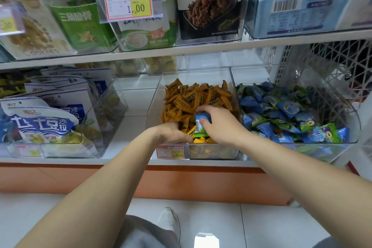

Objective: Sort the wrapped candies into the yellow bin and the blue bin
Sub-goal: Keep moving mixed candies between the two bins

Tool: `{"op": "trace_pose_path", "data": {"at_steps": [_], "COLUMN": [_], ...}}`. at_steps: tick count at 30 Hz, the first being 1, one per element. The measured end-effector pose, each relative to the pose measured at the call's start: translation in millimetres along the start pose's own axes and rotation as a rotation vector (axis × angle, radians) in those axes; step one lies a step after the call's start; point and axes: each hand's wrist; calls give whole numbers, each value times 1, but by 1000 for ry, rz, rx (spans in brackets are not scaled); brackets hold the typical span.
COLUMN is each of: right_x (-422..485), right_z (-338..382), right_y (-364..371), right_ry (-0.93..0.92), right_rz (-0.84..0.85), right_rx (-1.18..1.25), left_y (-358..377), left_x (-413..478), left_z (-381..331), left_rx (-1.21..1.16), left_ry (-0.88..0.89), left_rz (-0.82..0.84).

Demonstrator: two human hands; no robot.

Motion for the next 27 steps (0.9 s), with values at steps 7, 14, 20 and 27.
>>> {"op": "trace_pose_path", "data": {"at_steps": [7,14,20,27], "right_x": [2,2,4,7], "right_z": [-2,-2,6,10], "right_y": [-1,-3,-12,-28], "right_ry": [7,3,-91,-138], "right_rz": [-24,-153,-314,-317], "right_rx": [10,86,102,104], "left_y": [-3,-3,-4,-15], "left_x": [-4,-7,-8,-5], "left_z": [5,9,13,7], "left_rx": [-82,-289,-530,-721], "left_ry": [28,86,71,84], "left_rz": [16,-115,-256,-353]}}
Point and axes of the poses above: each hand's wrist, its own x-axis towards the middle knuckle, its own y-axis out of the palm, z = x × y, and after that the axes turned 14 degrees about x, right-handed
